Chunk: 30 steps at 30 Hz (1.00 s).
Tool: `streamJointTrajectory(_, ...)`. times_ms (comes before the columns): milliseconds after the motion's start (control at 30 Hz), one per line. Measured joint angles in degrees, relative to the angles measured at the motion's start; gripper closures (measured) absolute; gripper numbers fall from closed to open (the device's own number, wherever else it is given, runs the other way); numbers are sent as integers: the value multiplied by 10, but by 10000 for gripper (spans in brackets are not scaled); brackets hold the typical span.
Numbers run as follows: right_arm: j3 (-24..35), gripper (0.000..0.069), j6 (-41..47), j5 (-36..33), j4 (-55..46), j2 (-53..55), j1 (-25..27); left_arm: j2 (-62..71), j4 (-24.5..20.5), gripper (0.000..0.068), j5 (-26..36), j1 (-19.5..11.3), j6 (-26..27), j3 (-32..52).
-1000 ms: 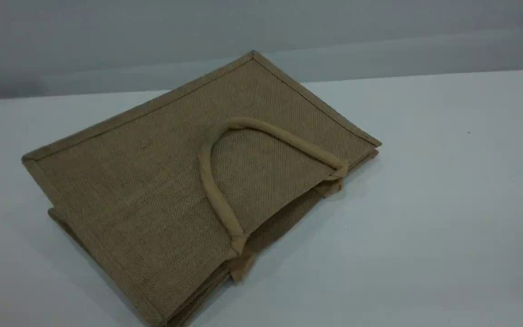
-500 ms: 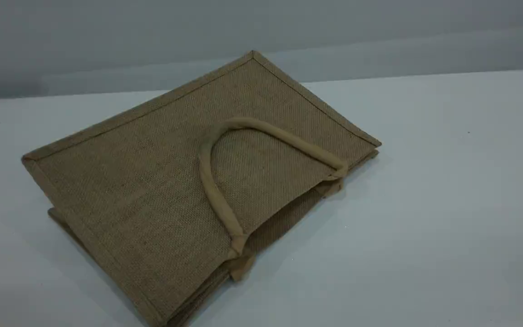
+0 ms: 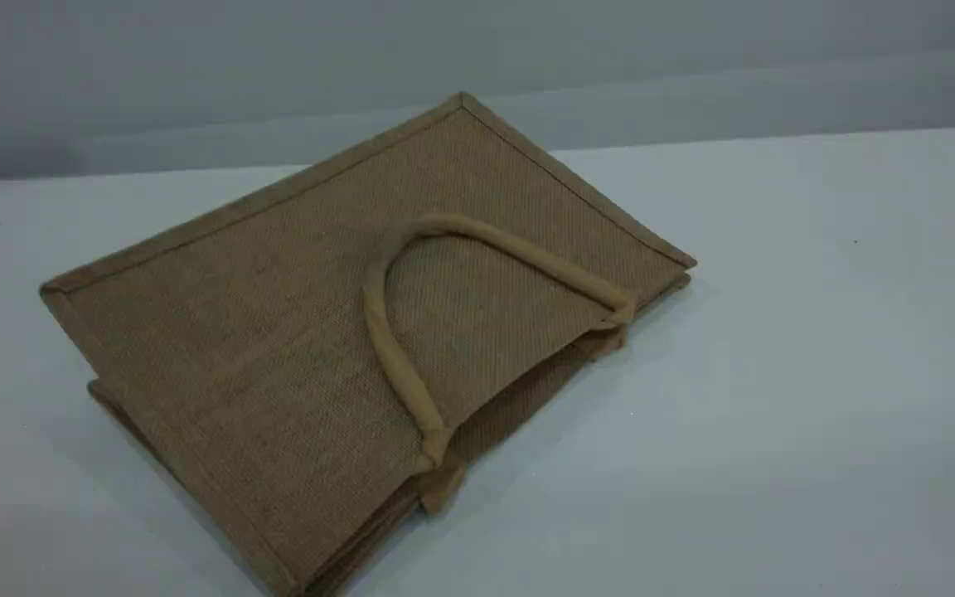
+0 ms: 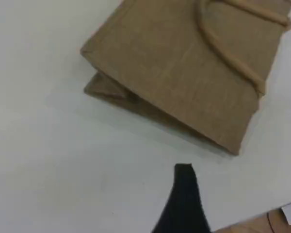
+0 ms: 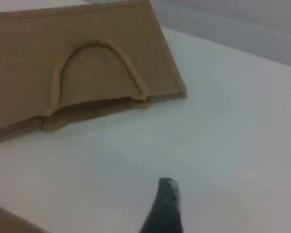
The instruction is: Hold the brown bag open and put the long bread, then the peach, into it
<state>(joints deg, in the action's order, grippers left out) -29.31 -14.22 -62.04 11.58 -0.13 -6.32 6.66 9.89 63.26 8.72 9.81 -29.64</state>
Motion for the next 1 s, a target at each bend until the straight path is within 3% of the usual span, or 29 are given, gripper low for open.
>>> streamJointTrajectory(300,0,109,1,1,-2,1,0,0,-13,164,-10,0,-3,5)
streamJointTrajectory(500,0,109,1,1,-2,1,0,0,-49,164,-10,0,-18,5)
streamJointTrajectory(1000,0,109,2,2,-1,1,0,0,-51,163,-13,0,-18,5)
